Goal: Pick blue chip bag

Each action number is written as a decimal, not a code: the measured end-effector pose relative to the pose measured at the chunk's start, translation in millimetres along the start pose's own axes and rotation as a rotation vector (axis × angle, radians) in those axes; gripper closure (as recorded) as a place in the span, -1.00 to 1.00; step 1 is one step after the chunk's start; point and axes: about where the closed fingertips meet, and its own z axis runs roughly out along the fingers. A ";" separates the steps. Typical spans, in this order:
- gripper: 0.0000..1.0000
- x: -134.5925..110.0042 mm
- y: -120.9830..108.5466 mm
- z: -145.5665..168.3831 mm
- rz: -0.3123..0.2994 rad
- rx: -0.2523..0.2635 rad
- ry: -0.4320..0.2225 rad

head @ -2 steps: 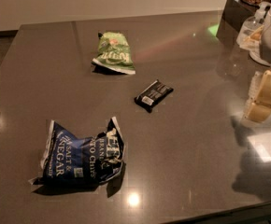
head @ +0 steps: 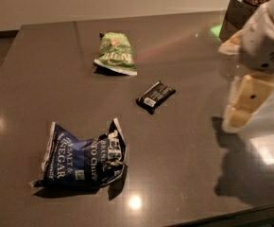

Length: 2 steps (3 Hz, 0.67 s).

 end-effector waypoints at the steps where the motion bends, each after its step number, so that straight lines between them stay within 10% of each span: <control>1: -1.00 -68.4 36.0 32.2 -0.146 -0.083 -0.099; 2: -1.00 -109.0 67.0 57.6 -0.239 -0.141 -0.156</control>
Offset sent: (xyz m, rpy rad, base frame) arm -0.0513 0.1853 -0.0720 0.1546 0.1005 0.4293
